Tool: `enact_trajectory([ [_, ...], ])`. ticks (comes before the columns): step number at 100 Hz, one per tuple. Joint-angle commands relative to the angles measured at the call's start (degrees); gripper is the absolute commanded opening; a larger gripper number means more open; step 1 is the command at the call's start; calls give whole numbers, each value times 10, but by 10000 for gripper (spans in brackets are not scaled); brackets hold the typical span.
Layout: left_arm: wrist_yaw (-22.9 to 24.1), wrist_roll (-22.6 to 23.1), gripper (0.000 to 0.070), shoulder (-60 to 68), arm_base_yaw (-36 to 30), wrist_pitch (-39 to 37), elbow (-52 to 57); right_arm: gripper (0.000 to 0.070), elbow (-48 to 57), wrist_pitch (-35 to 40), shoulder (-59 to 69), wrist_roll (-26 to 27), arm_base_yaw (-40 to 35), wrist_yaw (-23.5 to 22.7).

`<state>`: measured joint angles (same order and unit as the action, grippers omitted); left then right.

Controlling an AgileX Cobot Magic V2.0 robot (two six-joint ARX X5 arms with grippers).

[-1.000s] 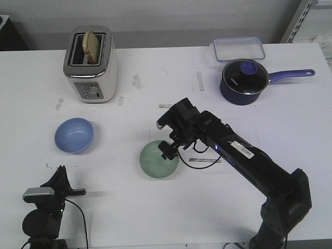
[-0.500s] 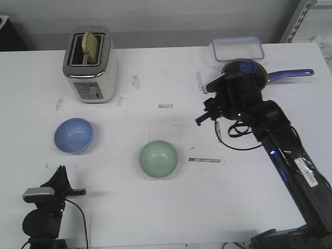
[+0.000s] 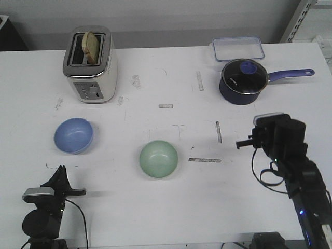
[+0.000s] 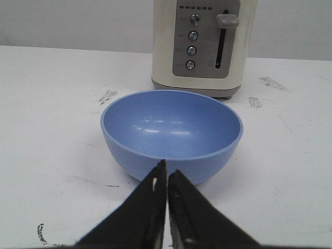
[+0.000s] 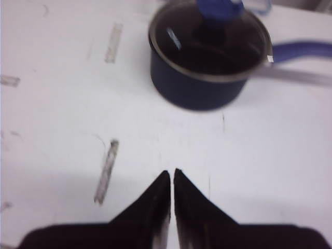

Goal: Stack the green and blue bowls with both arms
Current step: 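Release the green bowl and retract the right gripper to rest, then reach the left gripper to the light blue bowl rim and grasp it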

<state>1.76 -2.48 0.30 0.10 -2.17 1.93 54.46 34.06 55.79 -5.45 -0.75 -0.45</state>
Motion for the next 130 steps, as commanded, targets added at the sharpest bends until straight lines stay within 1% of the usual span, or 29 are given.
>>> enact_trajectory([
  [1,1,-2,1,0,-1,-6,-12,0,-58,-25,-37,11,0,12],
  [8,1,-2,2,0,-1,-6,-12,0,-116,-45,-81,11,0,24],
  [20,1,-2,1,0,-1,-8,-12,0,-200,-79,-151,11,0,24],
  [30,1,-2,1,0,-1,-12,-11,0,-243,-93,-199,11,0,22],
  [41,1,-4,1,0,-1,-27,-5,0,-253,-108,-233,11,0,21],
  [49,1,-18,1,0,-1,-51,8,0,-253,-118,-247,11,0,21],
  [56,2,-19,1,0,-1,-62,31,0,-253,-119,-254,11,0,21],
  [70,2,-7,1,16,-1,-59,111,0,-253,-119,-254,9,0,21],
  [80,2,16,1,63,-1,-44,196,0,-253,-119,-253,9,0,21],
  [90,2,38,1,143,-1,-2,300,0,-253,-119,-253,9,0,21],
  [104,3,84,1,282,0,80,452,0,-253,-119,-253,9,0,20],
  [117,3,89,1,395,9,152,565,0,-253,-118,-253,9,0,20],
  [130,3,90,3,498,39,231,654,0,-253,-118,-253,9,0,20],
])
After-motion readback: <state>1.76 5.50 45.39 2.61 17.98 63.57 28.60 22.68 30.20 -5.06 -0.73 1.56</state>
